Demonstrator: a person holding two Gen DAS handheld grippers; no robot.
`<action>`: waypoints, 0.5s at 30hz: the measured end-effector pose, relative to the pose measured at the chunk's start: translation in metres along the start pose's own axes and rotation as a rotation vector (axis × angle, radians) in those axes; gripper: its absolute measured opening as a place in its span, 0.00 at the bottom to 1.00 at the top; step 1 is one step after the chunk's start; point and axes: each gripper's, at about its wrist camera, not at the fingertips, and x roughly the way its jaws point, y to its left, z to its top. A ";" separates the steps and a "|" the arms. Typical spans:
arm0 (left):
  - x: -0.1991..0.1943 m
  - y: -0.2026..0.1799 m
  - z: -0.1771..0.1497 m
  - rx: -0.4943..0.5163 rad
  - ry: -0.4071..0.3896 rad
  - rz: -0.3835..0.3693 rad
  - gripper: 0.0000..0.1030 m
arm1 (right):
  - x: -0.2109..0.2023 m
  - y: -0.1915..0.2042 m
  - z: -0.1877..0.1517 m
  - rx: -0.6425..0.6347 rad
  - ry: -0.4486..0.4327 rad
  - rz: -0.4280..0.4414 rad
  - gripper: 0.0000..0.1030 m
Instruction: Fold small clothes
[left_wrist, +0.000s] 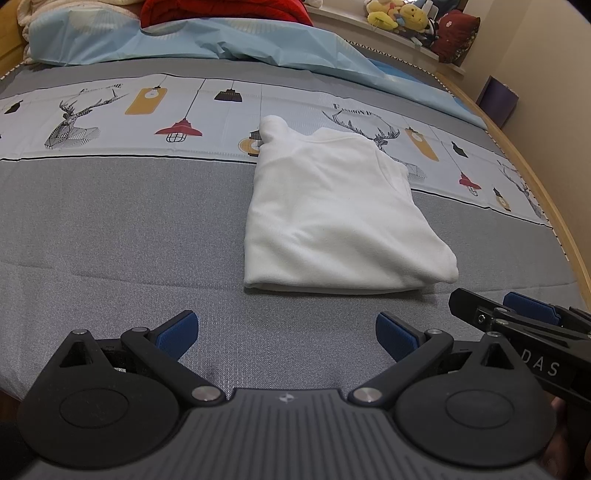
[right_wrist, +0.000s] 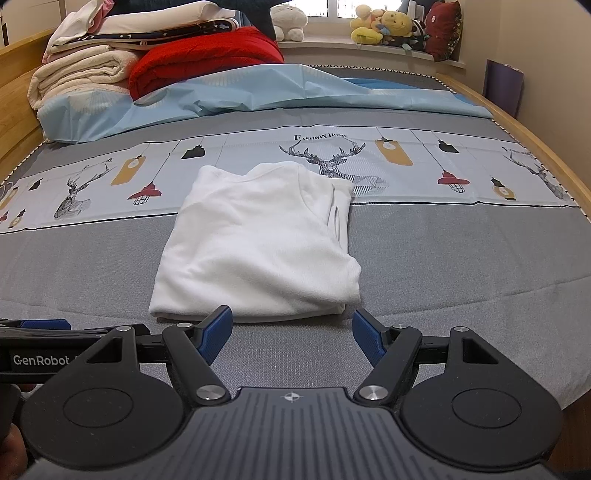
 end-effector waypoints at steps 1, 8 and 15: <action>0.000 0.000 0.000 0.000 0.000 0.000 0.99 | 0.000 0.000 -0.001 0.000 0.000 0.000 0.71; 0.000 0.000 0.000 0.004 -0.004 0.001 0.99 | 0.000 0.000 0.000 0.000 0.001 0.000 0.71; -0.001 -0.001 0.000 0.007 -0.005 0.002 0.99 | 0.000 0.000 0.000 -0.001 0.001 0.000 0.71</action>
